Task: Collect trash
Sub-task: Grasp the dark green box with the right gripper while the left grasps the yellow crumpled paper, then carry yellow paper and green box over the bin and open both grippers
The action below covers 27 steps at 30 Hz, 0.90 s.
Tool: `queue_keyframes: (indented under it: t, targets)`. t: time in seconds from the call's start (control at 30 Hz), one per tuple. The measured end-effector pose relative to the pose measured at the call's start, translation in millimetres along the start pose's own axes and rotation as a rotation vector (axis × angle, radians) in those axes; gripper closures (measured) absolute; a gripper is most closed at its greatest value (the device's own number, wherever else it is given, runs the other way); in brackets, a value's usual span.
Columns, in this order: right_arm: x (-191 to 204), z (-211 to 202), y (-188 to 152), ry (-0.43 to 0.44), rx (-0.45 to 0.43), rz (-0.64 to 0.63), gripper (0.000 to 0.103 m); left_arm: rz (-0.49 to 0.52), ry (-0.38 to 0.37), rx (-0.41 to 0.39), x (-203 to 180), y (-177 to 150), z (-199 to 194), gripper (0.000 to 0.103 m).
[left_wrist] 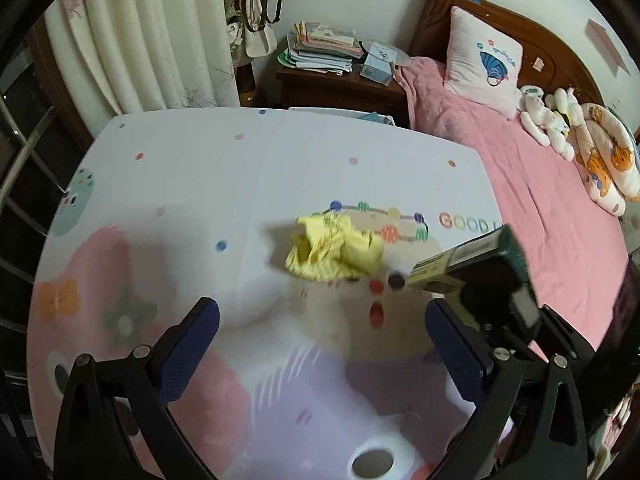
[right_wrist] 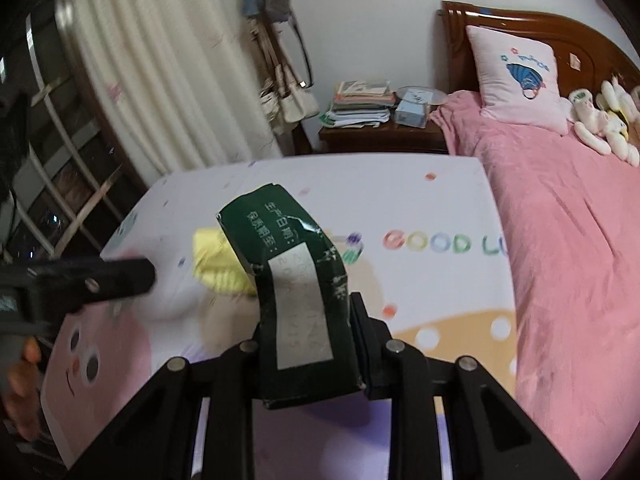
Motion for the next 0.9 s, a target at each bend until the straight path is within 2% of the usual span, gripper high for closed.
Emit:
queue_keyframes:
  t: [0.17, 0.37, 0.47, 0.53, 0.67, 0.83, 0.9]
  targets:
    - [-22.8, 13.6, 15.4, -0.008, -0.028, 0.059, 0.077, -0.039, 0.015, 0.041, -11.3, 26.0, 38.9, 0.001]
    - [-32.7, 26.8, 15.7, 0.004, -0.029, 0.104, 0.077, -0.073, 0.043, 0.105, -12.7, 35.6, 81.7, 0.001]
    - [-32.3, 31.9, 10.3, 0.016, -0.015, 0.109, 0.077, -0.072, 0.054, 0.134, -14.4, 34.9, 99.4, 0.015]
    - [-32.1, 30.8, 7.1, 0.017, -0.019, 0.104, 0.077, -0.073, 0.055, 0.165, -14.8, 31.1, 110.1, 0.029]
    - [-32.1, 29.2, 3.3, 0.022, -0.017, 0.099, 0.078, -0.089, 0.052, 0.157, -14.3, 27.5, 116.1, 0.034]
    - [-32.8, 26.3, -0.5, 0.032, -0.02, 0.093, 0.078, -0.085, 0.033, 0.121, -15.0, 27.1, 108.6, 0.052]
    - [-31.0, 23.1, -1.7, 0.039, -0.021, 0.092, 0.078, -0.065, 0.037, 0.113, -17.7, 25.7, 103.5, 0.054]
Point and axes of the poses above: each gripper's, at about its wrist camera, not at the fingertips, and z roughly the way its jaws point, x to its left, y to its top, the point moved 3 cm from there along z, roughly the way its jaws point, and after that the axes turned 8 degrees about -z, right-handed, at the moved point
